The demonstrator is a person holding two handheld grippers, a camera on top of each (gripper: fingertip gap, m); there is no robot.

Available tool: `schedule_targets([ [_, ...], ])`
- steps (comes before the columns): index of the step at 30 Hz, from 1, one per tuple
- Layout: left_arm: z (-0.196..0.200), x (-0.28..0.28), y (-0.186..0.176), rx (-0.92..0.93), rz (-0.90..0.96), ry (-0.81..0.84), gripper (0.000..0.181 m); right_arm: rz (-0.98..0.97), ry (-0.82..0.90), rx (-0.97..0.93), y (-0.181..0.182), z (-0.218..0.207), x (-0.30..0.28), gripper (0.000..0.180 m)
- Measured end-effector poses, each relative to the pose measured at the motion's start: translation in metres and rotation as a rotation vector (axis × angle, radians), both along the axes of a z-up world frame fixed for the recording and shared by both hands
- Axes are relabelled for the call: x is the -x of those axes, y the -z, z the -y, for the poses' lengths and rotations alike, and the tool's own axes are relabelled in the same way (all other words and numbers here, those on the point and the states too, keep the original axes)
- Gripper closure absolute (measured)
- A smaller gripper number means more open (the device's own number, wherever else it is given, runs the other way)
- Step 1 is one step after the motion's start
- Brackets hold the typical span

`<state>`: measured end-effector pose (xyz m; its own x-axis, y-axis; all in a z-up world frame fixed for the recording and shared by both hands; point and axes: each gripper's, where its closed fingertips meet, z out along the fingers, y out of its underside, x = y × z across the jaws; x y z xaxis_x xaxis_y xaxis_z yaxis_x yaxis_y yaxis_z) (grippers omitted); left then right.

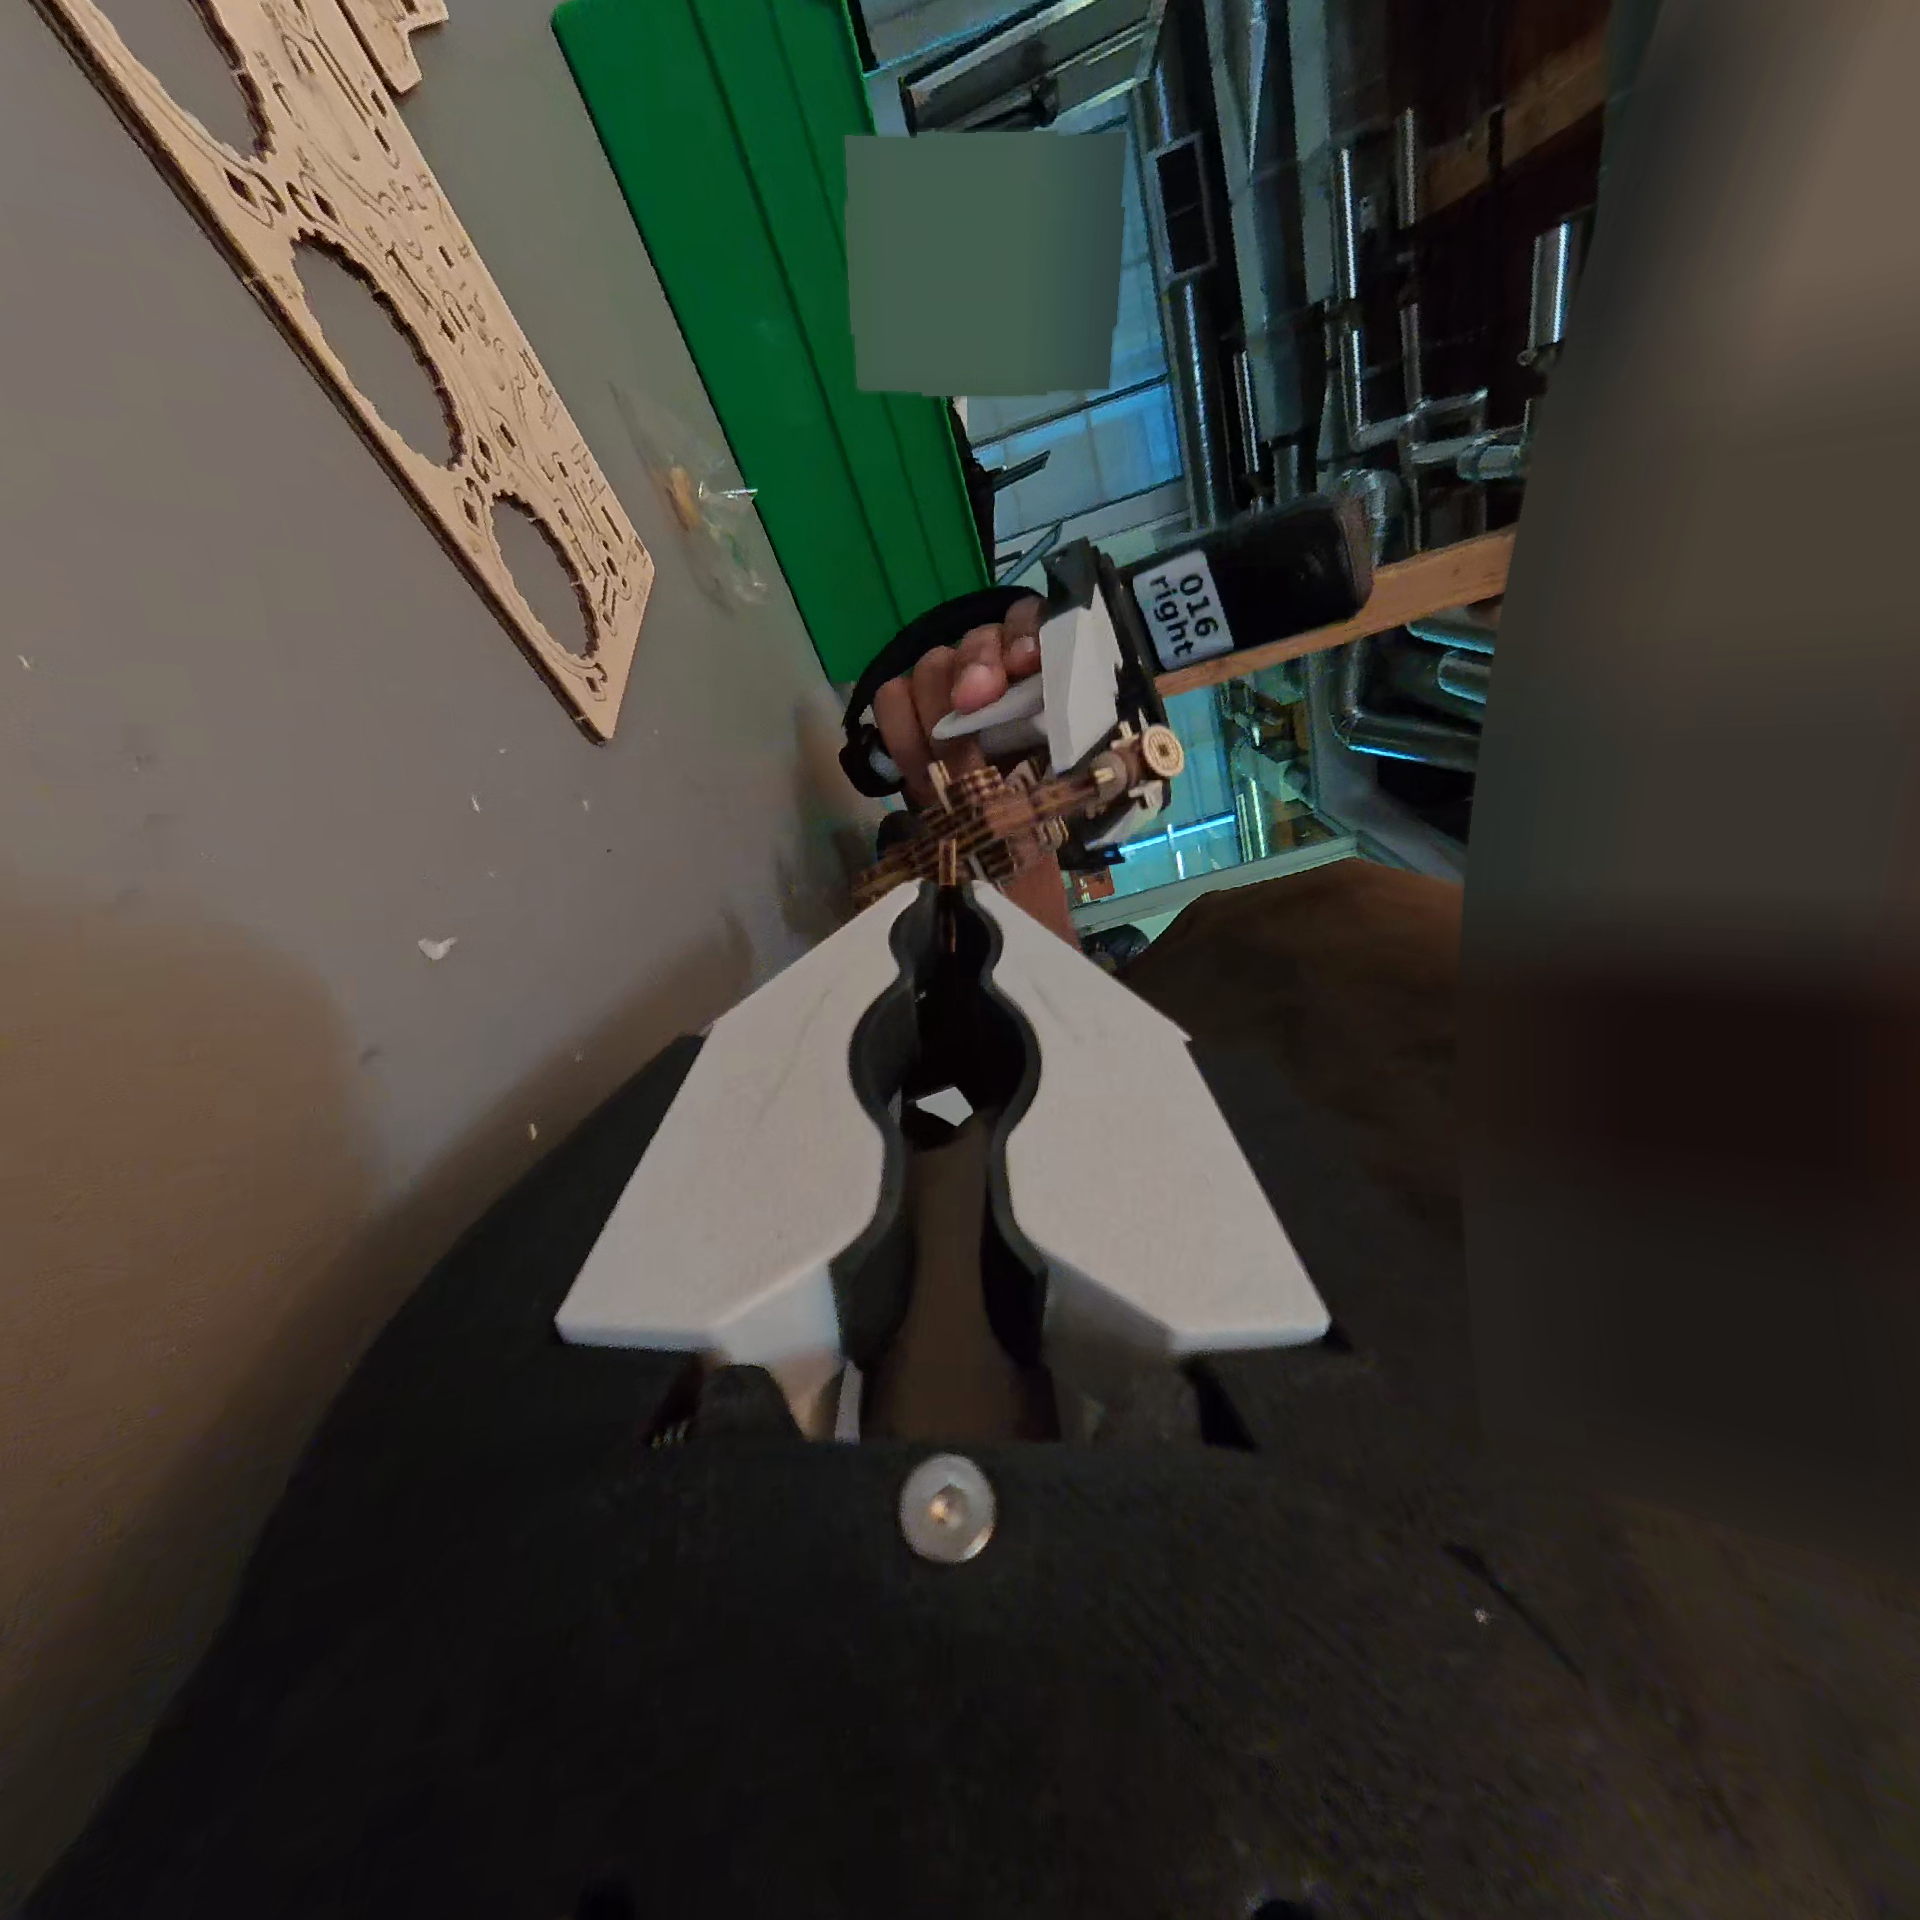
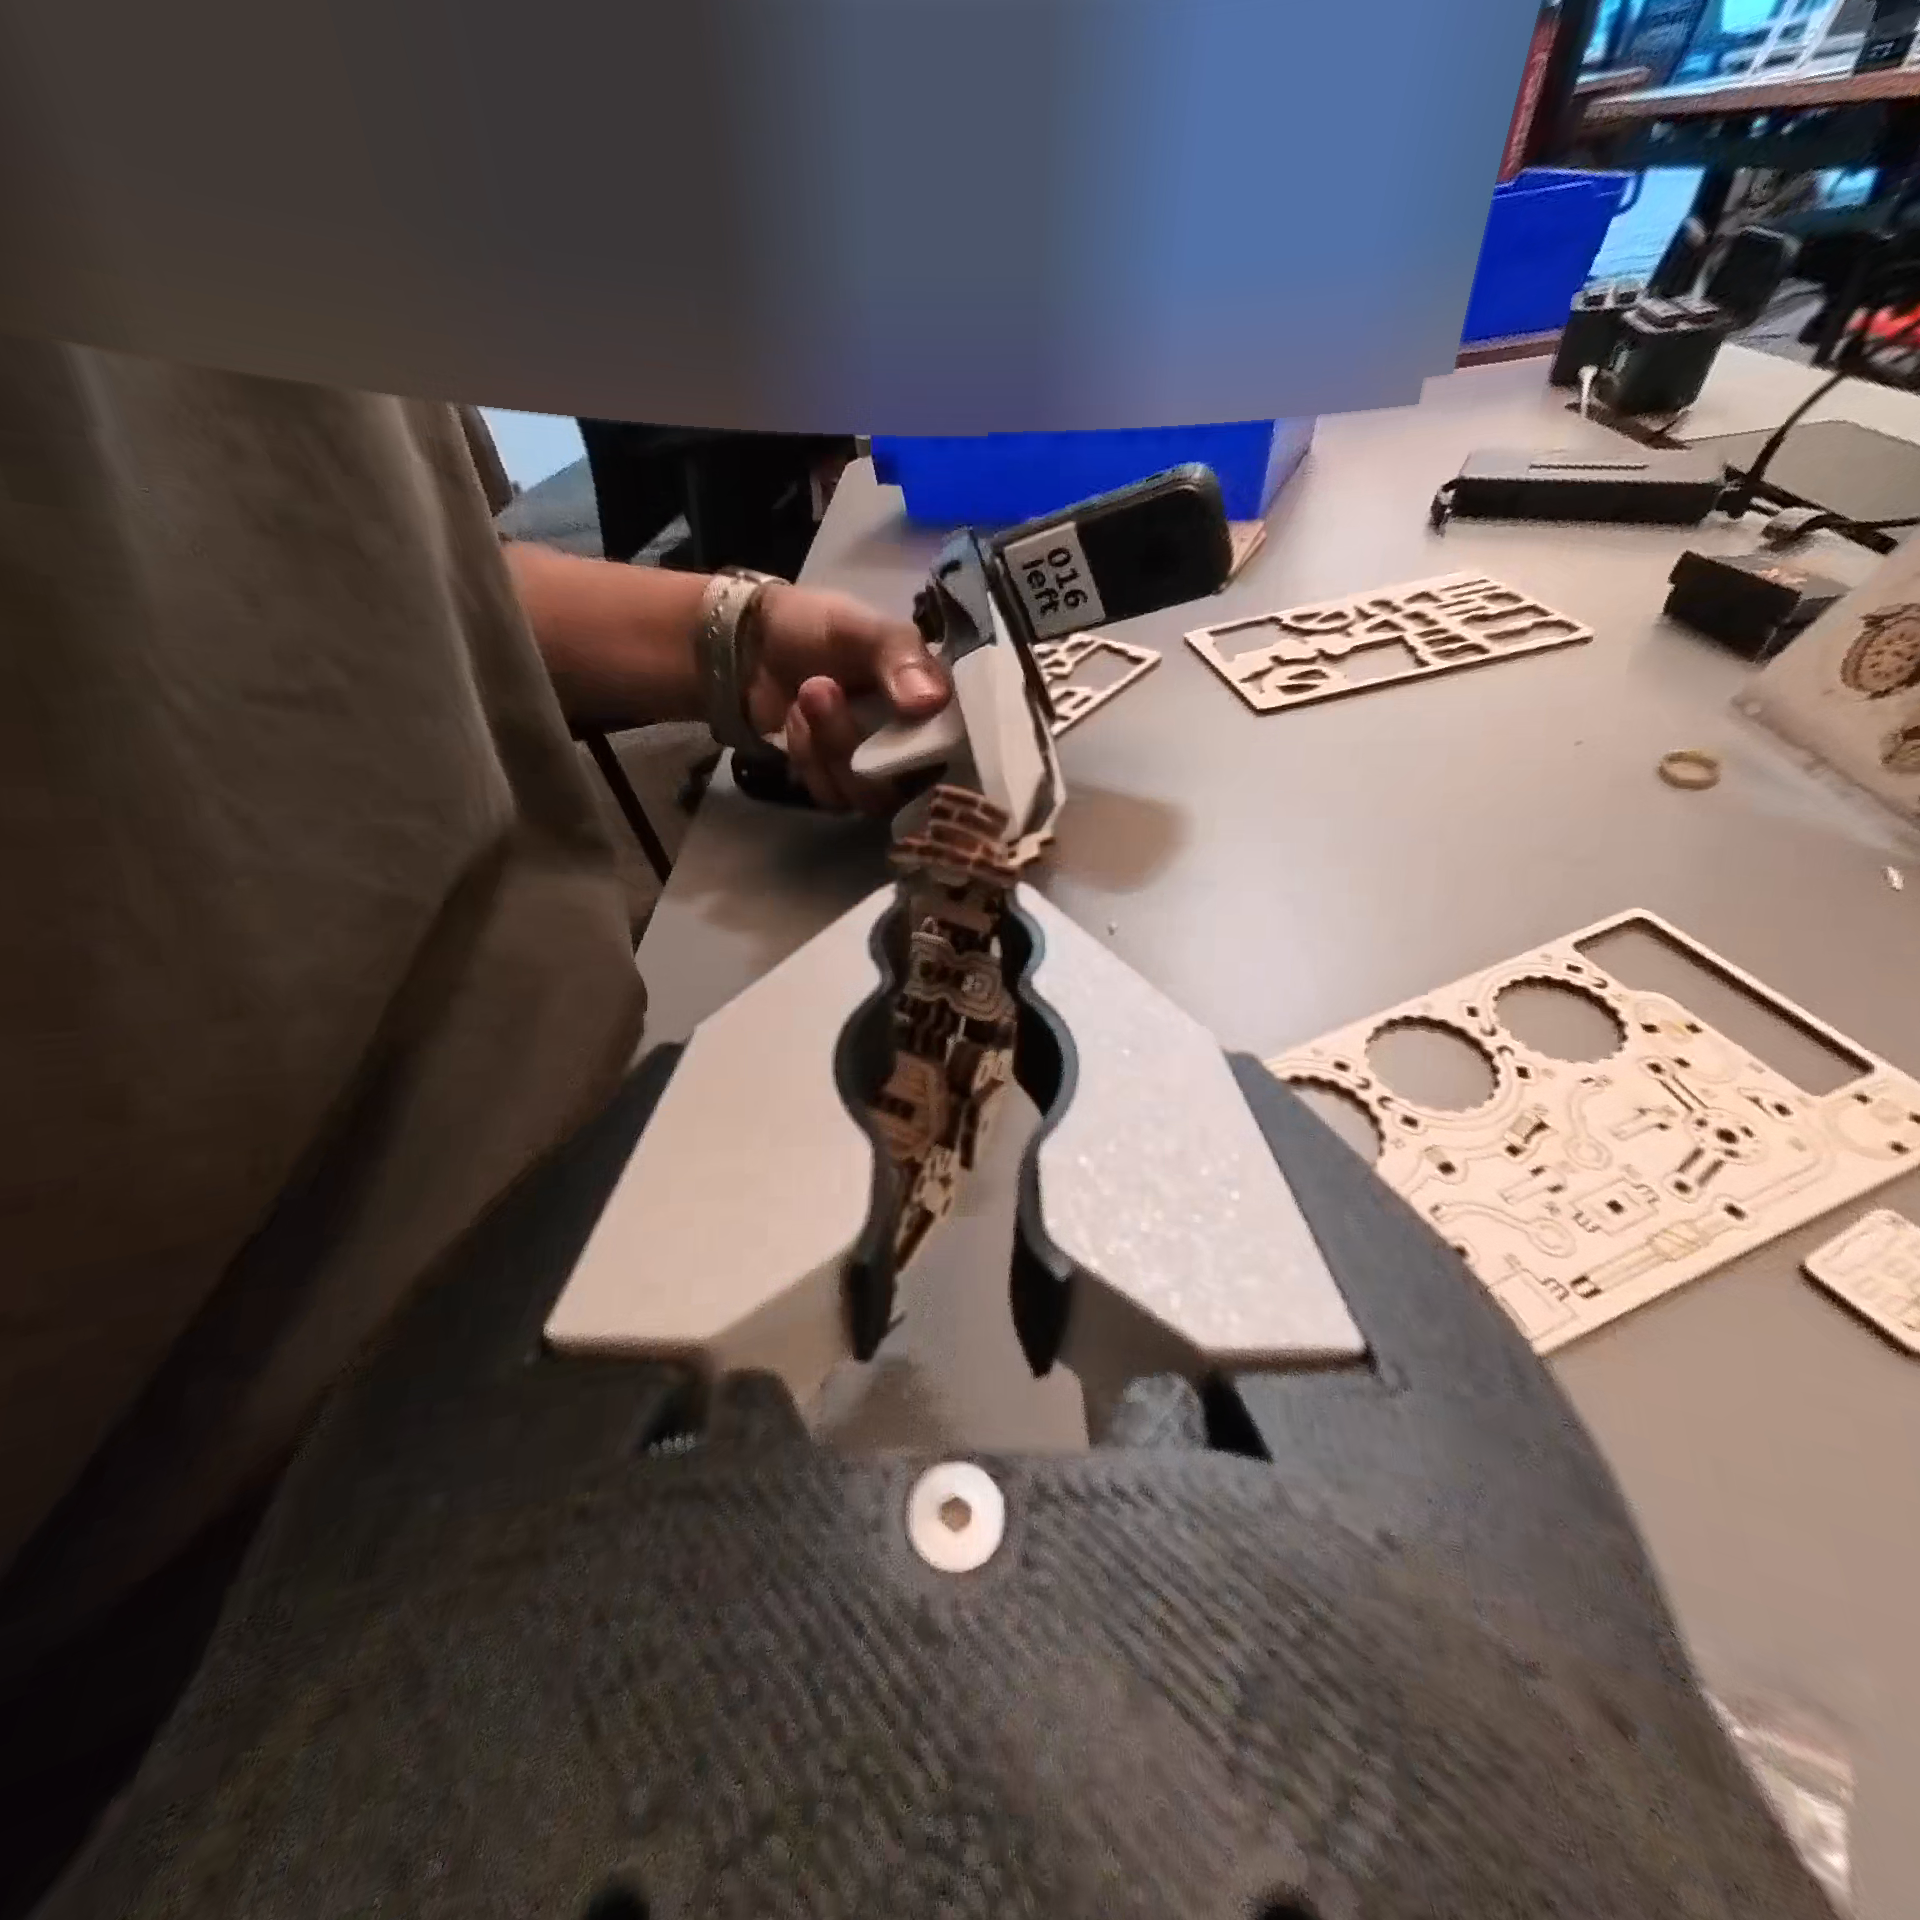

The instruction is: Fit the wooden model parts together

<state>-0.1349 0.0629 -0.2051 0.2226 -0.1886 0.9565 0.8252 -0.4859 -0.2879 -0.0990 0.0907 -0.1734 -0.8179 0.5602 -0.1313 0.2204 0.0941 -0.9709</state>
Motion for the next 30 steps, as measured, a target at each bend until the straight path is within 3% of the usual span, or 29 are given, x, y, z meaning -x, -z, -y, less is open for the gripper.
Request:
schedule_targets([
  [22, 0.000, -0.004, -0.006, -0.033, 0.007, 0.015, 0.180, 0.050, -0.017, 0.024, 0.011, 0.005, 0.002, 0.166],
  [30, -0.002, -0.019, -0.002, -0.017, -0.093, 0.063, 0.181, -0.042, 0.029, -0.284, 0.032, 0.020, 0.008, 0.165],
])
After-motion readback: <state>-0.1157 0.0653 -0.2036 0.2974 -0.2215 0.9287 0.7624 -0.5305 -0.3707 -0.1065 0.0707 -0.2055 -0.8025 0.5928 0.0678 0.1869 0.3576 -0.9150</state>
